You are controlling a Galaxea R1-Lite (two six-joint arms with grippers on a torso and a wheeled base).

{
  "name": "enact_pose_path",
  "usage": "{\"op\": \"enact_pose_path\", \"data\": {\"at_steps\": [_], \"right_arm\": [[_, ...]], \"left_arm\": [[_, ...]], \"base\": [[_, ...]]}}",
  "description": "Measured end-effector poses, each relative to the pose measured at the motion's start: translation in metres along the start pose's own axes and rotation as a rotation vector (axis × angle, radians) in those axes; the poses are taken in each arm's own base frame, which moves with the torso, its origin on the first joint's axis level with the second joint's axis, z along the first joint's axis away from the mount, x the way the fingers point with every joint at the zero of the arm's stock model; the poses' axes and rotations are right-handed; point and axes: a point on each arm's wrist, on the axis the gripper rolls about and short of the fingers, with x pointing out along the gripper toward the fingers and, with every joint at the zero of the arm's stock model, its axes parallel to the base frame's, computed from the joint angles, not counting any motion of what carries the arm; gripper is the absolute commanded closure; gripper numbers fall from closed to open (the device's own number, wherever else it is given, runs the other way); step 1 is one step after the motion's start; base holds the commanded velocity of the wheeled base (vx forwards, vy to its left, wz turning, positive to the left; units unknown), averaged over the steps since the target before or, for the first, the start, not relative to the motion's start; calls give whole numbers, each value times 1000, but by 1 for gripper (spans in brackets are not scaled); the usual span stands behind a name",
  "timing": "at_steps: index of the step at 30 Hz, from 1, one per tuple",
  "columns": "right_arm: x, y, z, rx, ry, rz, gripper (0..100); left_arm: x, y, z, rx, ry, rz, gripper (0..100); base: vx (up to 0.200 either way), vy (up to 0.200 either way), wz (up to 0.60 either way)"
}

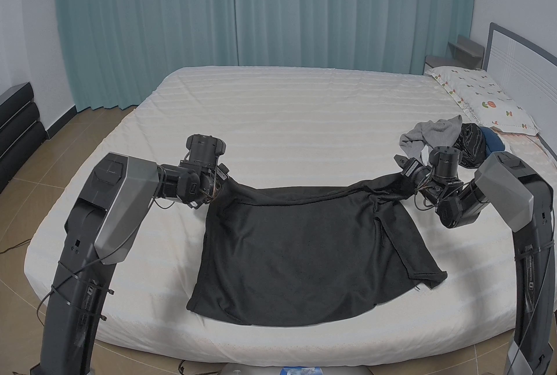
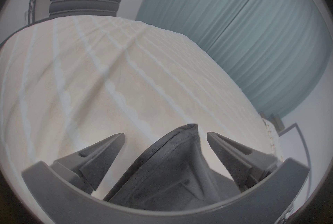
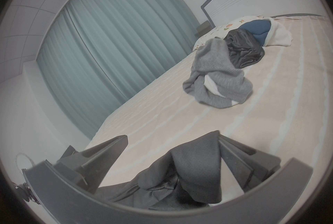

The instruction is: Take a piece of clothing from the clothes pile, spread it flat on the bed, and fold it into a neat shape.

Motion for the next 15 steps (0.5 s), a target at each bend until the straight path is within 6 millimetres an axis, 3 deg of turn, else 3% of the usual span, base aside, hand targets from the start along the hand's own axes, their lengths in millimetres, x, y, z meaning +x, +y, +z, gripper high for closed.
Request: {"op": "enact_pose_path", "data": {"at_steps": [6,15], "right_arm": [[-11,-4,21,40,-4,-3,0],[-33,8,48,134,51,55,0]], "left_arm": [[-20,6,26,-72,46,-8,0],[-65,25,34,-87,173,-21,0]], "base": [[0,0,0],[0,0,0]]}}
